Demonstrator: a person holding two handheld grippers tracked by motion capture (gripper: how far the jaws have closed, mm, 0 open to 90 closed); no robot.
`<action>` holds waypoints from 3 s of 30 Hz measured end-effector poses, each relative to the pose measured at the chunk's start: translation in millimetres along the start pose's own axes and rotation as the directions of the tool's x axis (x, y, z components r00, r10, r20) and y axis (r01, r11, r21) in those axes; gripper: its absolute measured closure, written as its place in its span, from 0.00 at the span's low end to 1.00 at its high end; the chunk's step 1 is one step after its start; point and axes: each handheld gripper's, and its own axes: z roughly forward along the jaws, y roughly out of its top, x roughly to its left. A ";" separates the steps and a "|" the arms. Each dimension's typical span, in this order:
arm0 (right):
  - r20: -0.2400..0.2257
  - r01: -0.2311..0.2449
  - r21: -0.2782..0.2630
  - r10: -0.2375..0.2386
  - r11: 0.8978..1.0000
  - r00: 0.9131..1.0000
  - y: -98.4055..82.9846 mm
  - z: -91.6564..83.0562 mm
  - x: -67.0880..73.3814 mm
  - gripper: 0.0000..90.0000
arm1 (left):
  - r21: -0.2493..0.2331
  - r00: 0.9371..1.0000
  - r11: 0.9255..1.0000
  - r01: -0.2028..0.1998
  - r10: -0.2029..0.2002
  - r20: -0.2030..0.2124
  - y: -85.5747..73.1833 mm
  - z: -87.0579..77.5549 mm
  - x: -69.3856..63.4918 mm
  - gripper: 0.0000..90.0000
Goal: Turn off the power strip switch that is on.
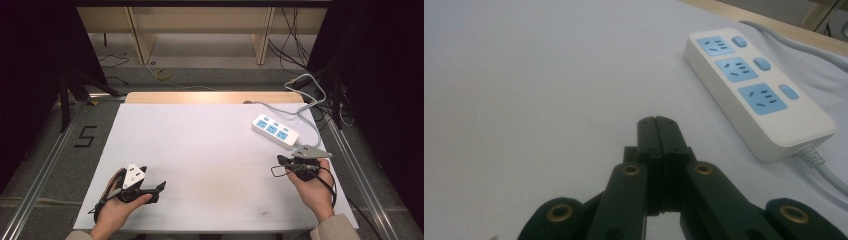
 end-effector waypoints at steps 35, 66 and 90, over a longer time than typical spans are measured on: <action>0.038 -0.005 0.080 0.002 0.997 0.999 26.1 7.7 -31.7 1.00 | 0.000 1.000 1.000 0.007 -0.007 0.000 -0.6 0.6 0.4 0.21; 0.059 0.009 0.140 -0.017 0.990 0.998 46.6 26.0 -48.1 1.00 | 0.003 1.000 1.000 0.000 0.000 0.002 -0.9 1.0 0.5 0.22; 0.082 0.007 0.186 -0.022 0.982 0.996 57.2 39.5 -61.6 1.00 | 0.003 1.000 1.000 0.002 -0.002 0.002 -0.9 1.4 0.2 0.22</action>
